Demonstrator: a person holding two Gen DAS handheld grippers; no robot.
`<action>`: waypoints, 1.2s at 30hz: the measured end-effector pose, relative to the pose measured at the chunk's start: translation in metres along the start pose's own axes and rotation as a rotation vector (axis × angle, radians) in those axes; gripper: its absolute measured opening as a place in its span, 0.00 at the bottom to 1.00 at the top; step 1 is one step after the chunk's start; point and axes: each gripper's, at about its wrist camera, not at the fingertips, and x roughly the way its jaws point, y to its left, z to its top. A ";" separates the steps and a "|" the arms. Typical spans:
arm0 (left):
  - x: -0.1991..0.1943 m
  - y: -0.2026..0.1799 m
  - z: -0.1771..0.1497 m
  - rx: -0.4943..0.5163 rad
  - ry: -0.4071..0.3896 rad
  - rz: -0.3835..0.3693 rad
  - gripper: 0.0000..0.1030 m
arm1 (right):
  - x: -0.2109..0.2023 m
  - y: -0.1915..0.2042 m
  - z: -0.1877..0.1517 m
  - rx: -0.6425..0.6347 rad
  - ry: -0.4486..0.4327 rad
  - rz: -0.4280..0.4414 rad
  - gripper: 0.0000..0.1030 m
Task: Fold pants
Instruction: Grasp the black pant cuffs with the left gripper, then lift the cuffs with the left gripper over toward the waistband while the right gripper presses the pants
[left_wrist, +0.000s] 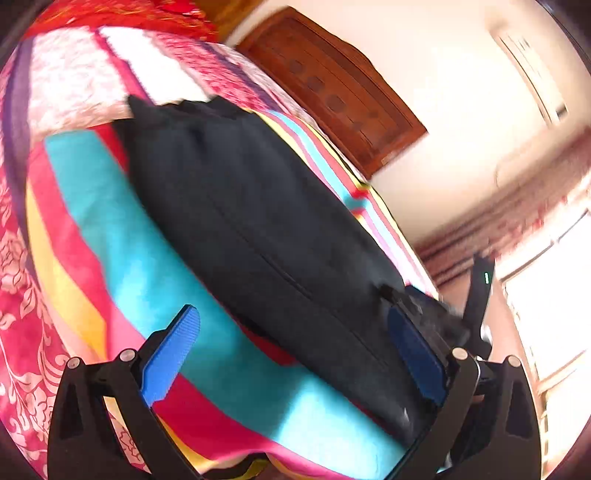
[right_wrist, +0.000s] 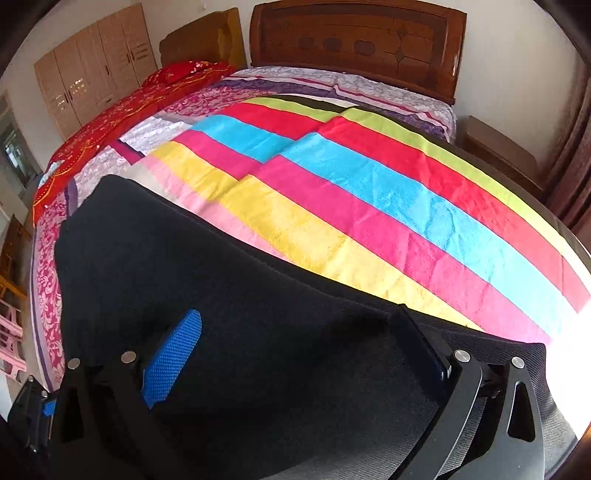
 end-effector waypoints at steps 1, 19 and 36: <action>-0.005 0.022 0.014 -0.065 -0.040 0.007 0.98 | 0.004 0.010 0.003 -0.030 0.004 0.007 0.95; 0.071 0.113 0.075 -0.457 0.047 -0.441 0.96 | 0.041 0.041 -0.003 -0.153 -0.010 -0.022 0.96; 0.072 0.125 0.083 -0.468 -0.052 -0.460 0.21 | 0.042 0.043 -0.003 -0.154 -0.011 -0.030 0.96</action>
